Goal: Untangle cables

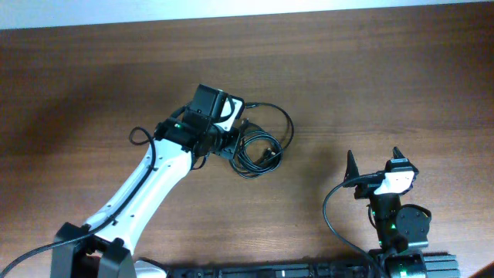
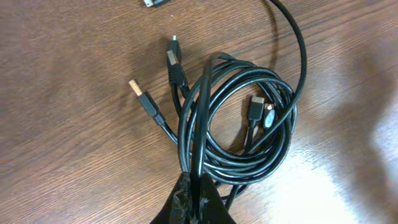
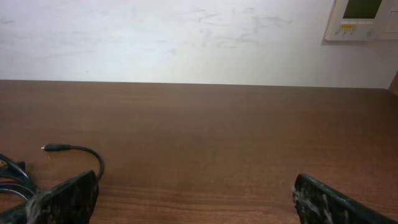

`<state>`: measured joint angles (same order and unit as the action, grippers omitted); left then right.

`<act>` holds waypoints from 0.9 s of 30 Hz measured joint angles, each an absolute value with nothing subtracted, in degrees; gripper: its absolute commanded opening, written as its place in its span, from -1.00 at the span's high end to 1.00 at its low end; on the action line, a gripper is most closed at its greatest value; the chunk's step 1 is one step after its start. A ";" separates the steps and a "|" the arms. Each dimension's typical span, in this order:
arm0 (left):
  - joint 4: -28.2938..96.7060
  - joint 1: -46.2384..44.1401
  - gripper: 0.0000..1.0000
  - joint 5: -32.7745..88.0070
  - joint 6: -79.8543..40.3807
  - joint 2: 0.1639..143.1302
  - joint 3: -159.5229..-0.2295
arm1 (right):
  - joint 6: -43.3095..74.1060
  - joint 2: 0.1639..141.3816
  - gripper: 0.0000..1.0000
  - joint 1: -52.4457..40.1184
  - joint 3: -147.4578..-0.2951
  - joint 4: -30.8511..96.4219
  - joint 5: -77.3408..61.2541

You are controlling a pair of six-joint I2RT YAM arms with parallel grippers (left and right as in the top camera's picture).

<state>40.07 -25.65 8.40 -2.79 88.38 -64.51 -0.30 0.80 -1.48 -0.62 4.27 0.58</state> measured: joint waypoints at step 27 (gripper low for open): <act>40.07 -25.71 1.00 -7.03 -23.44 88.38 -64.51 | -0.23 0.80 -0.97 -1.48 -0.62 4.27 0.58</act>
<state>40.07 -25.71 -7.03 -23.44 88.38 -64.51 -0.23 0.80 -1.48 -0.62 4.27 0.58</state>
